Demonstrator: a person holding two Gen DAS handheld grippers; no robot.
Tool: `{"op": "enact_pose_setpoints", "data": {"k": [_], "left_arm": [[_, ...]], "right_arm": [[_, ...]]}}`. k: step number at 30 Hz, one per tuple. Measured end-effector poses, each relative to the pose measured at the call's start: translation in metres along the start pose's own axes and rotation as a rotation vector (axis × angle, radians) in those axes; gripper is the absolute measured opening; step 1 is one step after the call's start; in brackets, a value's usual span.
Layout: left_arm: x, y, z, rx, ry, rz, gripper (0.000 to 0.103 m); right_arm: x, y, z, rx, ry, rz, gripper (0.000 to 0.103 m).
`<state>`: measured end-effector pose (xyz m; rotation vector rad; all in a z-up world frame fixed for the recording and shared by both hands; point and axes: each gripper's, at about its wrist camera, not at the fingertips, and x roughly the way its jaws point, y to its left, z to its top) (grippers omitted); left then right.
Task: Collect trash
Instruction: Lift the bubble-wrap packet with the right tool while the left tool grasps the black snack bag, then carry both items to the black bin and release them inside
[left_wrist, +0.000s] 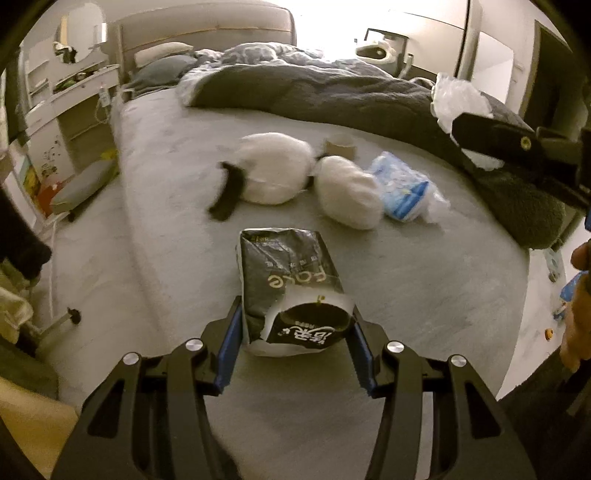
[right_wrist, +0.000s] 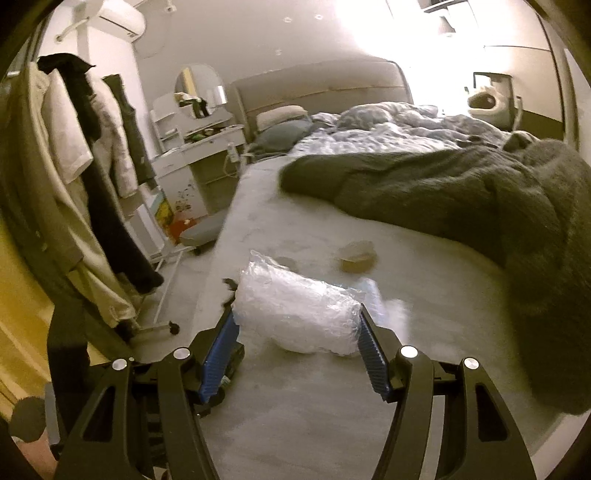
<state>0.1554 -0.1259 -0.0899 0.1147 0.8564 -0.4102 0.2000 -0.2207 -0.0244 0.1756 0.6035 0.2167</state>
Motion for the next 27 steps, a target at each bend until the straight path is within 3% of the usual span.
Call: {"op": "enact_pose_setpoints", "data": {"k": [15, 27], "left_arm": [[-0.03, 0.102, -0.038, -0.21, 0.043, 0.076, 0.056], [-0.016, 0.177, -0.099, -0.322, 0.222, 0.164, 0.056]], "right_arm": [[0.03, 0.088, 0.007, -0.108, 0.064, 0.095, 0.064], [0.057, 0.168, -0.004, -0.207, 0.133, 0.176, 0.064]]}}
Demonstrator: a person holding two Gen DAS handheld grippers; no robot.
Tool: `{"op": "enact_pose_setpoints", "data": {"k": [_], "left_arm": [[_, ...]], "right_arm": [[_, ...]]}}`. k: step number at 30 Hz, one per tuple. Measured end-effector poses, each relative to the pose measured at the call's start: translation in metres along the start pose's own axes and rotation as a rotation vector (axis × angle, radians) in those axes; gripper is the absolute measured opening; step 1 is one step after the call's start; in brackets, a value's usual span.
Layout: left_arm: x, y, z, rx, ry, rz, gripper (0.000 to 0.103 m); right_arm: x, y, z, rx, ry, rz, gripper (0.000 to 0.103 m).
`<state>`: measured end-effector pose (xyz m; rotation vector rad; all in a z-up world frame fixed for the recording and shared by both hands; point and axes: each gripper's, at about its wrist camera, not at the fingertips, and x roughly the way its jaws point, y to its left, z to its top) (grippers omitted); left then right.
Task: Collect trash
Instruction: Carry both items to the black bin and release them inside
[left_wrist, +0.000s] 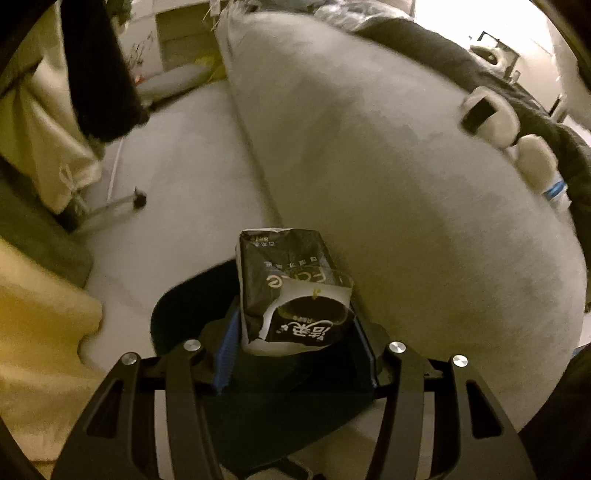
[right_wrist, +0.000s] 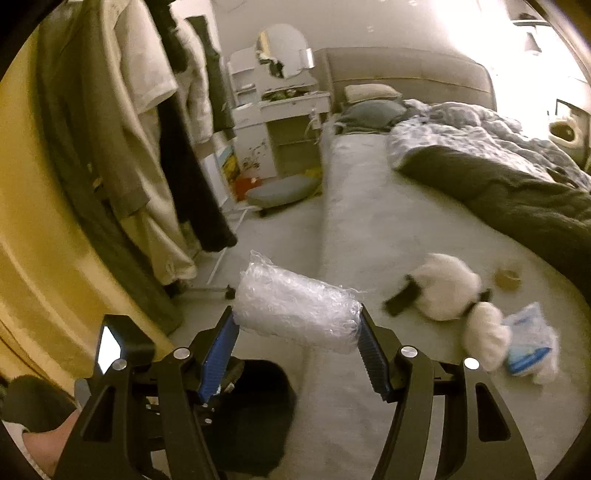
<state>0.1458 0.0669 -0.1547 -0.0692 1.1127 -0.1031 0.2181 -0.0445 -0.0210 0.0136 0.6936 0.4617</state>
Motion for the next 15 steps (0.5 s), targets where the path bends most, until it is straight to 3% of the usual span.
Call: {"op": "enact_pose_setpoints", "data": {"k": [11, 15], "left_arm": [[0.025, 0.05, -0.036, -0.095, 0.152, -0.036, 0.057], [0.026, 0.058, -0.041, -0.117, 0.176, -0.042, 0.064]], "right_arm": [[0.045, 0.048, -0.008, -0.069, 0.116, 0.039, 0.064], [0.062, 0.053, -0.015, -0.068, 0.174, 0.04, 0.064]]}}
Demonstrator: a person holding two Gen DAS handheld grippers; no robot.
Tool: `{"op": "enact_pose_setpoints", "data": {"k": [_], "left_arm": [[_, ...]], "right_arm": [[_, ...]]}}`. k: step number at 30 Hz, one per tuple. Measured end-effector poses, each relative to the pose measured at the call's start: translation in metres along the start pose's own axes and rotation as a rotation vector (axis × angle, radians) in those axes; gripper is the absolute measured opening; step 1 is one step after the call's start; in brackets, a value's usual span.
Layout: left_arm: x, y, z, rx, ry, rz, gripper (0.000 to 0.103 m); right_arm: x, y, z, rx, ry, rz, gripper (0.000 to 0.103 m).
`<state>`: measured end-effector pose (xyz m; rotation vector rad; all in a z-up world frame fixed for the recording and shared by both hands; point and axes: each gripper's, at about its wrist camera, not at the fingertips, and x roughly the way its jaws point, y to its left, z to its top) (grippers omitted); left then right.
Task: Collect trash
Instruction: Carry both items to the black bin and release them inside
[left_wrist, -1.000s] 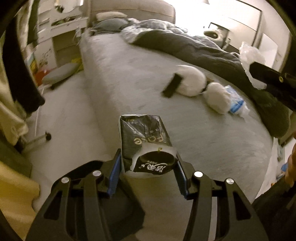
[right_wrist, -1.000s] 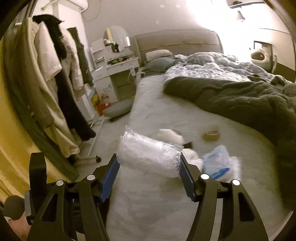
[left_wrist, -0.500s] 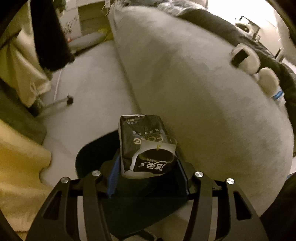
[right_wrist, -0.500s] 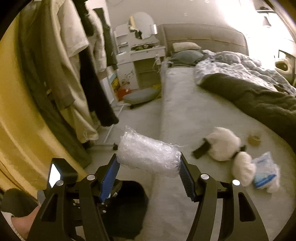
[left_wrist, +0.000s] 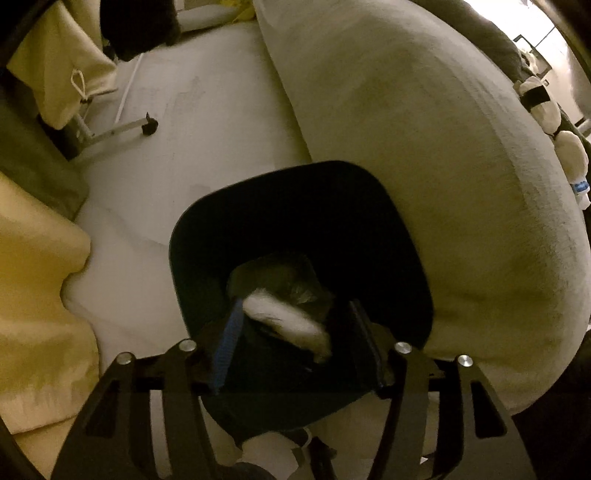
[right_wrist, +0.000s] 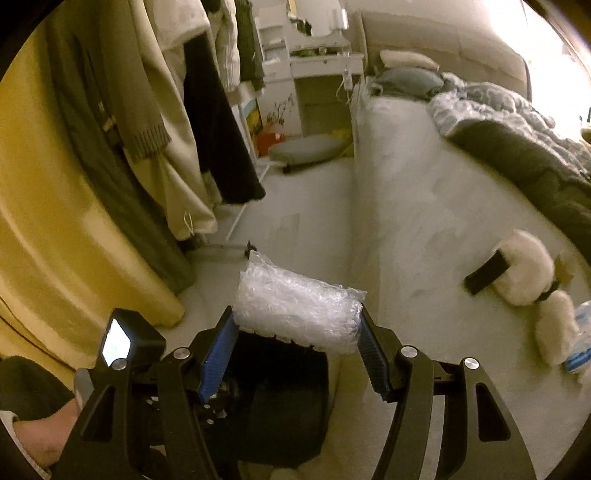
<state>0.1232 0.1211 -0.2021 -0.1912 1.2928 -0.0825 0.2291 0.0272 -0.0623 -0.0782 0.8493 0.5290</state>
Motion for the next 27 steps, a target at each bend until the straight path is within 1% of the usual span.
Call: {"op": "enact_pose_setpoints", "data": {"k": [6, 8, 10, 17, 22, 25, 27], "left_arm": [[-0.012, 0.01, 0.0, -0.02, -0.034, -0.003, 0.069], [-0.019, 0.011, 0.0, -0.028, -0.056, 0.009, 0.069], [-0.028, 0.014, -0.001, -0.029, -0.083, 0.025, 0.069], [-0.062, 0.034, 0.004, -0.071, -0.187, 0.013, 0.069], [-0.091, 0.039, 0.006, -0.08, -0.276, 0.026, 0.066], [-0.102, 0.048, 0.008, -0.096, -0.312, 0.025, 0.064], [-0.108, 0.054, 0.007, -0.111, -0.329, 0.021, 0.061]], "right_arm": [[0.022, 0.01, -0.005, -0.009, 0.068, 0.01, 0.064], [0.03, 0.013, -0.008, -0.013, 0.091, 0.015, 0.064], [0.037, 0.017, -0.011, -0.024, 0.111, 0.014, 0.064], [0.057, 0.032, -0.016, -0.06, 0.165, 0.015, 0.064], [0.077, 0.038, -0.027, -0.084, 0.232, 0.014, 0.064], [0.088, 0.042, -0.034, -0.093, 0.268, 0.016, 0.064], [0.096, 0.046, -0.038, -0.102, 0.293, 0.023, 0.064]]}}
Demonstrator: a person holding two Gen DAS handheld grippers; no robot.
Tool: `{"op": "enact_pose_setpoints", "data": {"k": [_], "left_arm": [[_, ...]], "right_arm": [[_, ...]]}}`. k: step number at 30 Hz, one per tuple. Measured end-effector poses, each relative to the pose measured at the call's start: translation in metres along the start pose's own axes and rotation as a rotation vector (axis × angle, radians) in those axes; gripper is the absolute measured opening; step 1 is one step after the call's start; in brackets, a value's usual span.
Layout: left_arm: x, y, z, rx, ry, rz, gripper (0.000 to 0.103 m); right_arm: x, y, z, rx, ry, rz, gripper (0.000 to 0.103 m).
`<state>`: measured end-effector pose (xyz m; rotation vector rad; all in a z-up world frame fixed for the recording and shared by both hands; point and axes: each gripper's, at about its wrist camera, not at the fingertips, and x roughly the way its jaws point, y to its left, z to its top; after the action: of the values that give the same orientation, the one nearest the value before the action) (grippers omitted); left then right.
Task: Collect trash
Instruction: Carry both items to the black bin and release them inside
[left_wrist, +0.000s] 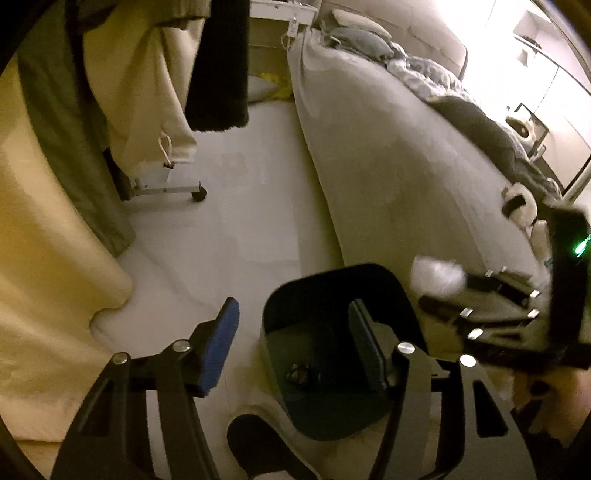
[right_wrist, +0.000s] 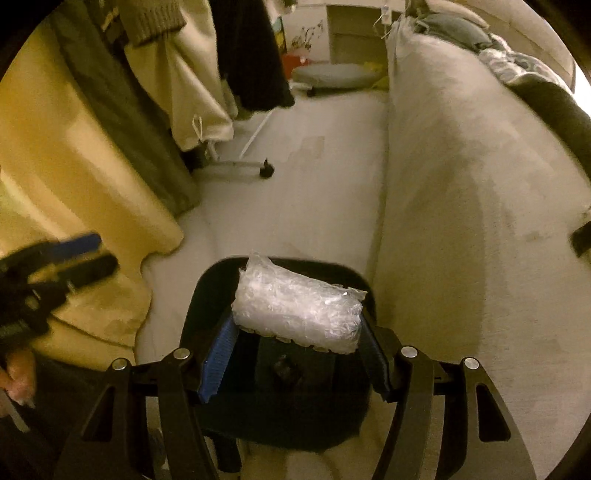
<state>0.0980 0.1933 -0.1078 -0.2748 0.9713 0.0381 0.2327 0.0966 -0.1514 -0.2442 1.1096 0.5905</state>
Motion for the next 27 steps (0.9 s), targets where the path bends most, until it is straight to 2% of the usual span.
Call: {"op": "enact_pose_setpoints", "data": {"k": [7, 12, 18, 22, 24, 26, 27], "left_arm": [[-0.021, 0.006, 0.008, 0.005, -0.062, 0.008, 0.057], [-0.03, 0.006, 0.011, 0.016, -0.092, -0.003, 0.05], [-0.043, -0.001, 0.017, 0.044, -0.142, -0.014, 0.049], [-0.052, -0.005, 0.023, 0.065, -0.197, -0.021, 0.046], [-0.058, -0.008, 0.027, 0.074, -0.231, -0.035, 0.046], [-0.062, -0.009, 0.029, 0.07, -0.245, -0.04, 0.046], [-0.065, -0.01, 0.031, 0.064, -0.262, -0.057, 0.046]], "right_arm": [[0.032, 0.011, -0.011, -0.03, 0.095, 0.0, 0.064], [0.049, 0.018, -0.018, -0.066, 0.152, 0.005, 0.064], [0.066, 0.019, -0.029, -0.081, 0.227, -0.002, 0.064], [0.065, 0.026, -0.031, -0.109, 0.236, -0.004, 0.064], [0.068, 0.025, -0.032, -0.106, 0.243, 0.004, 0.066], [0.071, 0.023, -0.034, -0.107, 0.255, 0.002, 0.08], [0.072, 0.023, -0.036, -0.113, 0.265, 0.0, 0.083]]}}
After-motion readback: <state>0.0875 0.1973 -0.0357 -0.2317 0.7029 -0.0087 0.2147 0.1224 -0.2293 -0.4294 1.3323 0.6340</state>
